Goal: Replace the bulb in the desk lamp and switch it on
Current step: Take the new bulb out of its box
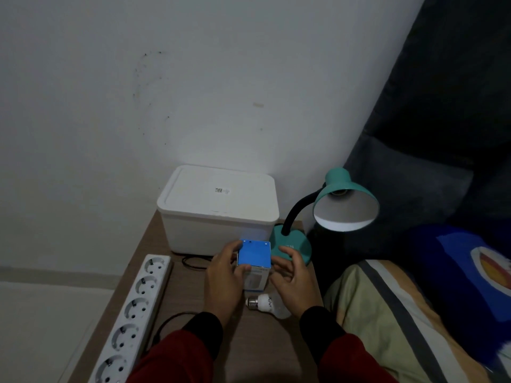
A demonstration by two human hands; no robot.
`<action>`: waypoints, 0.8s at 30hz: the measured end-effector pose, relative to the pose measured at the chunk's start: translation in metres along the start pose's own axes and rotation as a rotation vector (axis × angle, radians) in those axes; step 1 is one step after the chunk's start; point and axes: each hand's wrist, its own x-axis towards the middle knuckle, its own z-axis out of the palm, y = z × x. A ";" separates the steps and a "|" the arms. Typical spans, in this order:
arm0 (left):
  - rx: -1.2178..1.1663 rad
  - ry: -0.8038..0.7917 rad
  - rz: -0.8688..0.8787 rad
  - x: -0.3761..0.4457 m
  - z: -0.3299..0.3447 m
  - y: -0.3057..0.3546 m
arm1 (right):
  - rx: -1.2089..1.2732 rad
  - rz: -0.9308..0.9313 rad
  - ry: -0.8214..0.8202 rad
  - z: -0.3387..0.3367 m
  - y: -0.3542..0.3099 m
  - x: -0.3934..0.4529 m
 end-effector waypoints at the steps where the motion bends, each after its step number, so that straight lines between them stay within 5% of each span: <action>1: 0.000 0.001 0.003 0.000 0.000 0.000 | -0.001 -0.001 0.001 0.000 0.000 0.000; 10: 0.036 -0.052 0.079 0.001 0.000 0.001 | 0.113 -0.037 0.031 -0.002 -0.012 0.007; 14: 0.057 -0.164 0.267 0.006 -0.012 0.002 | 0.094 -0.073 0.016 -0.003 -0.019 0.014; 18: 0.309 -0.253 0.446 0.018 -0.019 -0.007 | -0.111 -0.124 0.003 0.000 -0.011 0.023; 24: 0.324 -0.444 0.363 0.037 -0.027 -0.008 | -0.518 -0.143 0.000 0.005 -0.004 0.041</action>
